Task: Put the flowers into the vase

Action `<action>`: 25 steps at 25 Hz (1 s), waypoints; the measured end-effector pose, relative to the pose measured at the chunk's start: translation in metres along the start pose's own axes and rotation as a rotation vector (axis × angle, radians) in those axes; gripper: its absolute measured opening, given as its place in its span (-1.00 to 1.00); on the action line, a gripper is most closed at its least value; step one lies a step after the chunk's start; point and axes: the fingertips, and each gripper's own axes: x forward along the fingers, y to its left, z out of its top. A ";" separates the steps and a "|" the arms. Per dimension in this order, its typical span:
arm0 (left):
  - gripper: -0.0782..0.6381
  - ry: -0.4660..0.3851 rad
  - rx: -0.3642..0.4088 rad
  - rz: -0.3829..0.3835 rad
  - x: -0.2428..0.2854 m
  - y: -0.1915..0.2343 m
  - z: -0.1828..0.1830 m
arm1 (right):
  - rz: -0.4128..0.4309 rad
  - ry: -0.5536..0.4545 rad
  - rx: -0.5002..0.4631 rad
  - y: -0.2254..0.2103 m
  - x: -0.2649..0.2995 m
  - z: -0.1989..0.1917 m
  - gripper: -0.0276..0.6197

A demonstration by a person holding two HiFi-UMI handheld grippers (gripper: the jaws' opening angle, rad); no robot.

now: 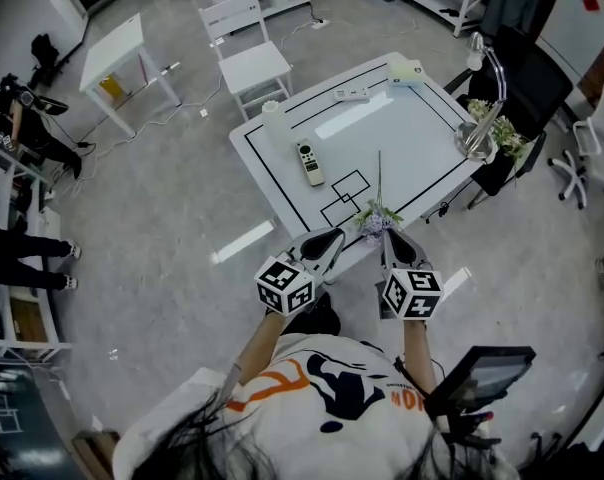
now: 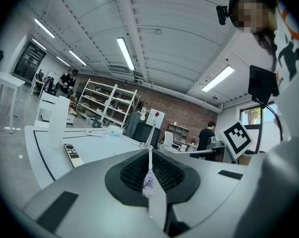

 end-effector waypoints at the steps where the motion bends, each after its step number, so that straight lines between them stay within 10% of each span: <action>1: -0.75 0.003 0.004 -0.009 0.003 0.008 0.003 | -0.011 0.001 0.001 -0.001 0.007 0.003 -0.87; 14: -0.75 0.050 -0.011 -0.106 0.036 0.065 0.010 | -0.135 0.030 0.056 -0.042 0.068 0.025 -0.87; 25: -0.75 0.077 -0.042 -0.065 0.057 0.085 0.005 | -0.082 0.167 -0.037 -0.080 0.106 0.017 -0.87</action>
